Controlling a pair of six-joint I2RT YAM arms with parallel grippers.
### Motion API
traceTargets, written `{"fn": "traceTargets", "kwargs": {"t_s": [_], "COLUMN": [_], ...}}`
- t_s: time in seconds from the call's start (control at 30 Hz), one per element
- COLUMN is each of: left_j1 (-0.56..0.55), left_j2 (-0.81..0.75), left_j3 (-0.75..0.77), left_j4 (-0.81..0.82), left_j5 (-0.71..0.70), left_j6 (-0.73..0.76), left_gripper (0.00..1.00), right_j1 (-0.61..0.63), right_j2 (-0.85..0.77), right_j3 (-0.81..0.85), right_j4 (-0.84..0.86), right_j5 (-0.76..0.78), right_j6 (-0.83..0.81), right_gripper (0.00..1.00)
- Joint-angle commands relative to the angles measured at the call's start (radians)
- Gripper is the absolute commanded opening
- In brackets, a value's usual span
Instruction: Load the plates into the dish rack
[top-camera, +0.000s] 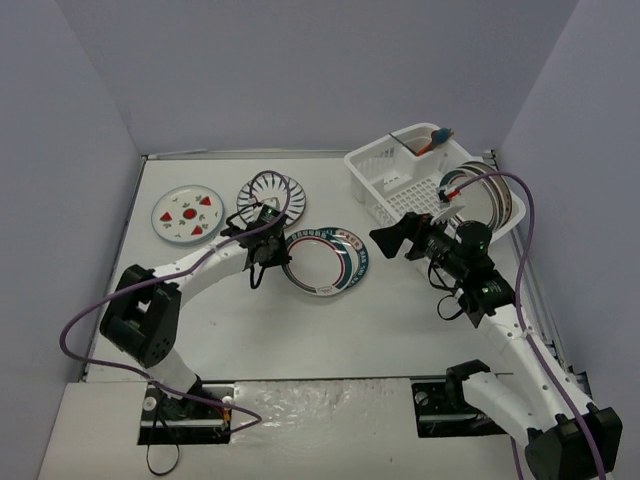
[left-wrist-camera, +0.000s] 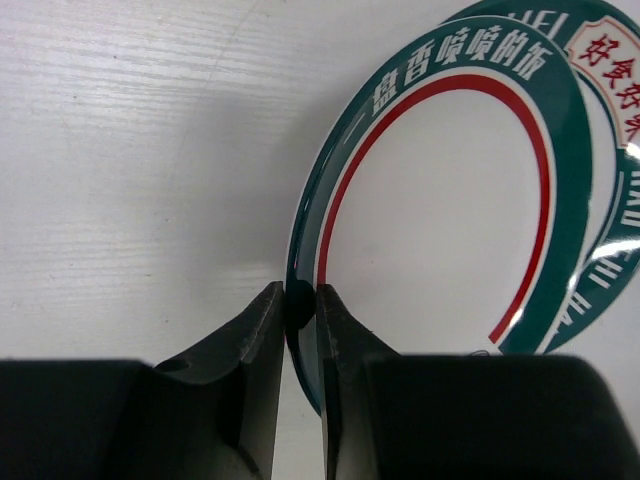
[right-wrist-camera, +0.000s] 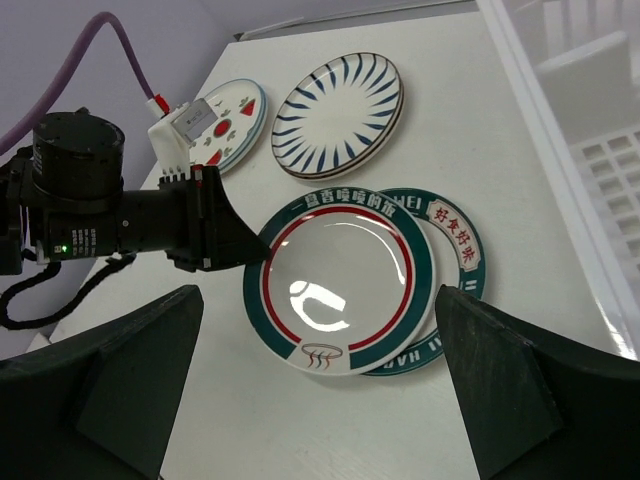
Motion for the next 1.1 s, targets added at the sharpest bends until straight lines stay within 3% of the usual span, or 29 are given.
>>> {"fn": "traceTargets", "kwargs": {"t_s": [0.0,0.23,0.6,1.07], "left_j1": [0.033,0.089,0.166,0.242], "left_j2": [-0.149,-0.312,-0.481,-0.655], "left_j3": [-0.016,-0.093,-0.208,-0.274], "left_j4": [0.100,0.229,0.391,0.513], "left_j5": [0.091,0.180,0.292,0.453], "left_j6": [-0.003,-0.055,-0.108,-0.157], "left_gripper": [0.00,0.00,0.00,0.00], "right_j1": [0.093,0.164,0.200,0.171], "right_j2": [0.056,0.118,0.260,0.419], "right_j3": [0.024,0.011,-0.014,0.089], "right_j4": [0.141,0.230,0.394,0.343], "right_j5": [0.028,0.087,0.039,-0.085], "right_j6": [0.054,0.128,0.137,0.017], "right_gripper": [0.99,0.99,0.98,0.94]}}
